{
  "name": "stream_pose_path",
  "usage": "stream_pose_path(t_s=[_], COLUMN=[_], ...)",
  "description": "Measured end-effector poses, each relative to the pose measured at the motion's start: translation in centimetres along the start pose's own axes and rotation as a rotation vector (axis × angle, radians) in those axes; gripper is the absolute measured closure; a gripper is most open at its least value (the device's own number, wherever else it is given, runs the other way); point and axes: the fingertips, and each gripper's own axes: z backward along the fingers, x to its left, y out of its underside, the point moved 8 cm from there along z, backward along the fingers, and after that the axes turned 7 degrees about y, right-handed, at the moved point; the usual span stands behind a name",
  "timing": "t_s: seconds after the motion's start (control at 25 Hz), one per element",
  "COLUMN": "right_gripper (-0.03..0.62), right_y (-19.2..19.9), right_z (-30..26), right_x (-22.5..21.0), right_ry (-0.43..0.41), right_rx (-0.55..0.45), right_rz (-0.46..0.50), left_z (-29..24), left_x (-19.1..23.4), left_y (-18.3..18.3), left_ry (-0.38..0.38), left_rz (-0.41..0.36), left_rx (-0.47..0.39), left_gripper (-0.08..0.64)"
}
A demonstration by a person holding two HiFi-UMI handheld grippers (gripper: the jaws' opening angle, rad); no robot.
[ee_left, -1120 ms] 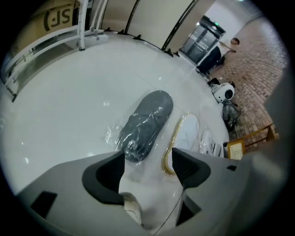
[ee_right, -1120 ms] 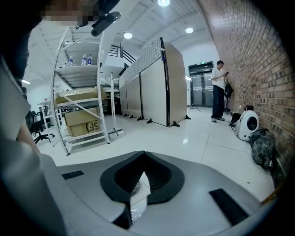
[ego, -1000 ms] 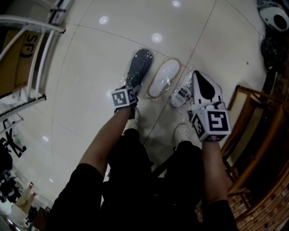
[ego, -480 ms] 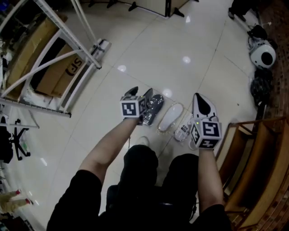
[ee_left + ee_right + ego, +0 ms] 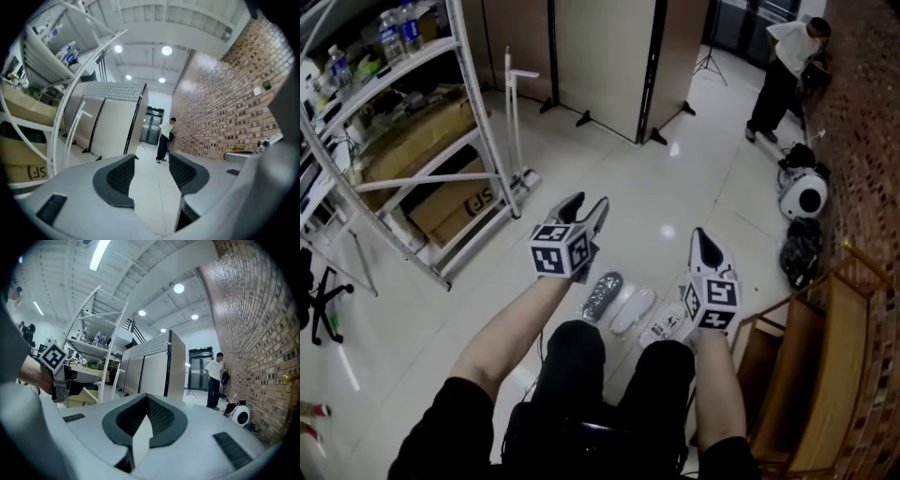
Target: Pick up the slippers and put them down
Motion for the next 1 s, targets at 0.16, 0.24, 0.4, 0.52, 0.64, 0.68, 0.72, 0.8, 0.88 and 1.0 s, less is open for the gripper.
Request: stream_pose_path(t_s=[0.16,0.24,0.4,0.52,0.64,0.68,0.72,0.8,0.88,1.0], right_gripper=[0.584,0.584,0.584,0.584,0.584,0.584,0.584,0.584,0.584,0.584], right_y=[-0.9,-1.4,-3.1,-3.1,-2.6,-2.7,-2.7,-2.7,-2.6,-2.4], right_z=[4.1,6.0,10.5,13.7,16.9,17.9,18.8,20.8,22.8,26.0], right_x=[-0.6,-0.9,-1.2,-1.3,-1.5,-1.5,-1.4,-1.3,-1.3,-1.3], right_ry=[0.04,0.052,0.08,0.101,0.113,0.117,0.122,0.133,0.141,0.146], right_rx=[-0.034,-0.046,-0.1,-0.118,-0.123,-0.124,-0.125,-0.127,-0.133,-0.146], right_rz=[0.018,0.034,-0.005,-0.014,-0.006,-0.004,-0.003,-0.005,-0.01,-0.024], left_z=[5.3,6.8,8.7,10.0,11.5,12.0,12.5,13.8,15.1,17.1], left_x=[-4.0,-5.5,-8.1,-10.0,-12.2,-12.7,-13.2,-13.9,-14.9,-16.9], left_y=[-1.1,-0.9,-0.6,-0.2,0.4,0.6,0.7,0.9,1.2,1.8], left_ry=[0.003,0.022,0.072,0.102,0.121,0.126,0.129,0.135,0.145,0.168], left_rz=[-0.173,-0.233,-0.237,-0.203,-0.192,-0.193,-0.193,-0.184,-0.176,-0.189], left_rx=[-0.058,-0.046,-0.038,-0.047,-0.061,-0.063,-0.064,-0.071,-0.078,-0.085], left_gripper=[0.516,0.541,0.56,0.56,0.56,0.56,0.56,0.56,0.56,0.56])
